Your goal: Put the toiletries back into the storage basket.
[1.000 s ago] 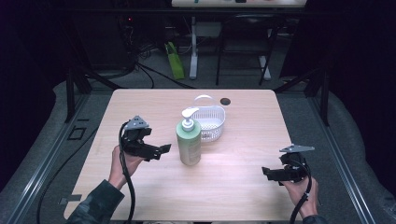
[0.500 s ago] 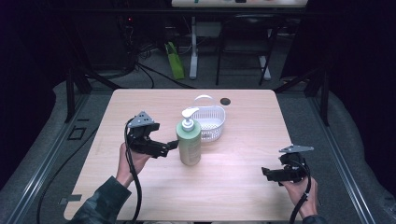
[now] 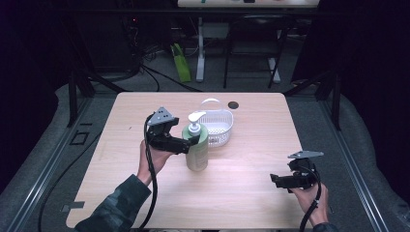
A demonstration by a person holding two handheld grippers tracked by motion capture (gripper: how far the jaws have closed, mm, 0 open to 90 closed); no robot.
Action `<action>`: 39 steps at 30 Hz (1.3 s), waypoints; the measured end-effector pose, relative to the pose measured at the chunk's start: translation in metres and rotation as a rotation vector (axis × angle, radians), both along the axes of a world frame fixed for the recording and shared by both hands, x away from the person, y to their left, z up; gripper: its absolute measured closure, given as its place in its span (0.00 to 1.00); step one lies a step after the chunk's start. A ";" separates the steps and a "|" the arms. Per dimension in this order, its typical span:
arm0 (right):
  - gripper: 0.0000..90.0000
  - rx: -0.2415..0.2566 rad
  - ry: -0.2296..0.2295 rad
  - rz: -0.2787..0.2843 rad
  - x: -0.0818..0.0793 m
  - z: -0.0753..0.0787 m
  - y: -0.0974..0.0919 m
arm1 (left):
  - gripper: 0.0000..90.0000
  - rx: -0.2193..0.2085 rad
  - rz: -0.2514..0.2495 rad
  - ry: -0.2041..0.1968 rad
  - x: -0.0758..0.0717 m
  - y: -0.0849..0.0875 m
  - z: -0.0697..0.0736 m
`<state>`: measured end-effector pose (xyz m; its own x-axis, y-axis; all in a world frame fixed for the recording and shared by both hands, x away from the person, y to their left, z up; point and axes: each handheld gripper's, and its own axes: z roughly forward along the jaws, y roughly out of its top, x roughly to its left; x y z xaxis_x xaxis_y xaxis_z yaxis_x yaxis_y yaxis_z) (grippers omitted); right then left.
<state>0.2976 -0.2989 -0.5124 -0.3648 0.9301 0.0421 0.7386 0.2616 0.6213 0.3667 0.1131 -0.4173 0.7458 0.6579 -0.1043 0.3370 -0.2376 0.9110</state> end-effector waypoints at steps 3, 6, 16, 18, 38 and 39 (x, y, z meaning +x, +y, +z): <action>0.05 0.002 0.001 0.003 0.000 0.000 0.000 | 0.00 -0.009 0.004 -0.003 0.002 -0.004 0.001; 0.05 -0.001 0.001 0.003 0.000 -0.001 0.000 | 0.00 -0.026 0.013 -0.010 0.005 -0.009 0.001; 0.06 -0.002 0.009 0.009 0.000 -0.001 0.001 | 0.03 -0.048 0.037 -0.016 0.014 -0.019 -0.005; 0.06 -0.003 0.008 0.012 0.000 -0.001 0.001 | 0.19 -0.064 0.037 -0.024 0.014 -0.019 -0.004; 0.07 -0.007 -0.008 0.026 -0.001 0.001 0.002 | 0.71 -0.143 0.034 -0.100 0.012 -0.022 -0.006; 0.07 -0.009 -0.005 0.029 -0.001 0.000 0.002 | 0.71 -0.143 0.029 -0.100 0.012 -0.022 -0.006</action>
